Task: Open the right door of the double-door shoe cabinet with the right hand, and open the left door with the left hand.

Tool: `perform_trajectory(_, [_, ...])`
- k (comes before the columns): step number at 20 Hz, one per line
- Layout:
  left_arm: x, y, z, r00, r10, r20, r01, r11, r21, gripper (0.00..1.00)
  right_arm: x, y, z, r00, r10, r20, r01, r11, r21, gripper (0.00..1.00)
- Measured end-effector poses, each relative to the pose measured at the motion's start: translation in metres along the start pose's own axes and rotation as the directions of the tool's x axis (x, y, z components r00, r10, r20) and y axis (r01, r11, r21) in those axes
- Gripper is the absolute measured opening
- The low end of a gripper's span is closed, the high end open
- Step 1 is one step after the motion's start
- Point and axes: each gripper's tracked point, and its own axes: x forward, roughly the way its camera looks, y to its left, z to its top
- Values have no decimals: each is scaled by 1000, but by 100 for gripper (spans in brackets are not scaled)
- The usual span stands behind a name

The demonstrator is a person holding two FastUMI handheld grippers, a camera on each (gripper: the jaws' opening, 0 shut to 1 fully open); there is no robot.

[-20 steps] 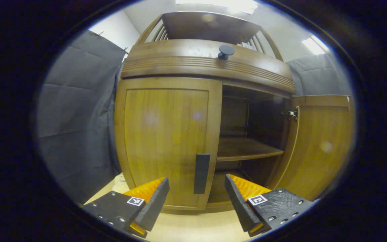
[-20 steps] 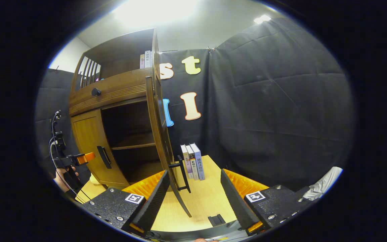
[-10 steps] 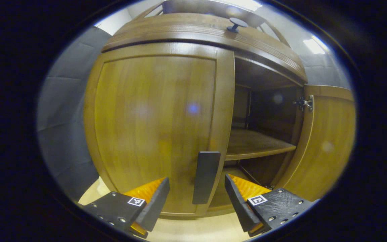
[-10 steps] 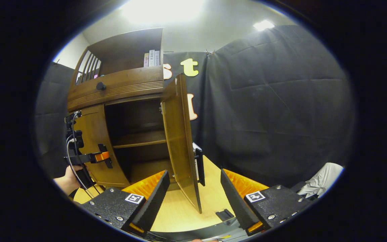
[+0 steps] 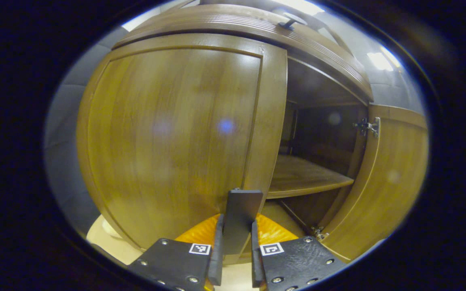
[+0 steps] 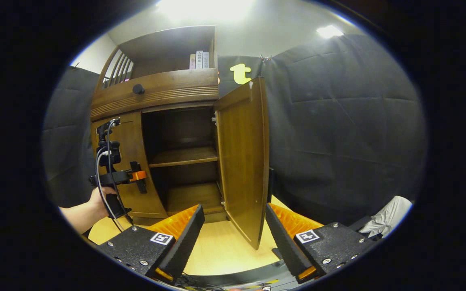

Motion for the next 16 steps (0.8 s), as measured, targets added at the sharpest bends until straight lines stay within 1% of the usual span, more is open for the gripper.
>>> perform_trajectory(1, [-4,2,-1,1000,11,7,-11,999,37,25,0,3,0,1000,4,-1,-4,1000,3,94])
perform_trajectory(2, [-2,3,0,1000,15,12,-16,999,48,17,-1,6,-2,1000,6,-3,-6,1000,7,94])
perform_trajectory(4, [-1,1,0,1000,17,9,-17,1000,24,31,-1,10,-4,1000,9,-11,-9,1000,17,94])
perform_trajectory(5, [-1,1,0,1000,22,9,-22,1000,11,31,0,11,-5,1000,12,-14,-12,1000,21,94])
perform_trajectory(8, [-2,2,-2,999,32,11,-32,999,21,17,2,16,-5,1000,27,-14,-27,999,28,94])
perform_trajectory(11, [-3,1,-1,1000,22,21,-22,999,26,31,4,16,-7,999,34,-8,-33,999,29,94])
perform_trajectory(12, [-3,1,-2,1000,17,24,-18,999,29,18,6,15,-8,999,39,-9,-39,999,32,94])
perform_trajectory(13, [-3,0,-2,1000,14,23,-15,999,31,18,8,16,-9,999,46,-13,-46,998,38,94])
perform_trajectory(15, [-3,0,-2,1000,8,25,-9,999,37,31,12,20,-15,998,65,-25,-64,997,52,94])
perform_trajectory(16, [-3,0,-2,1000,7,26,-8,999,38,30,15,21,-18,997,75,-34,-73,996,57,94])
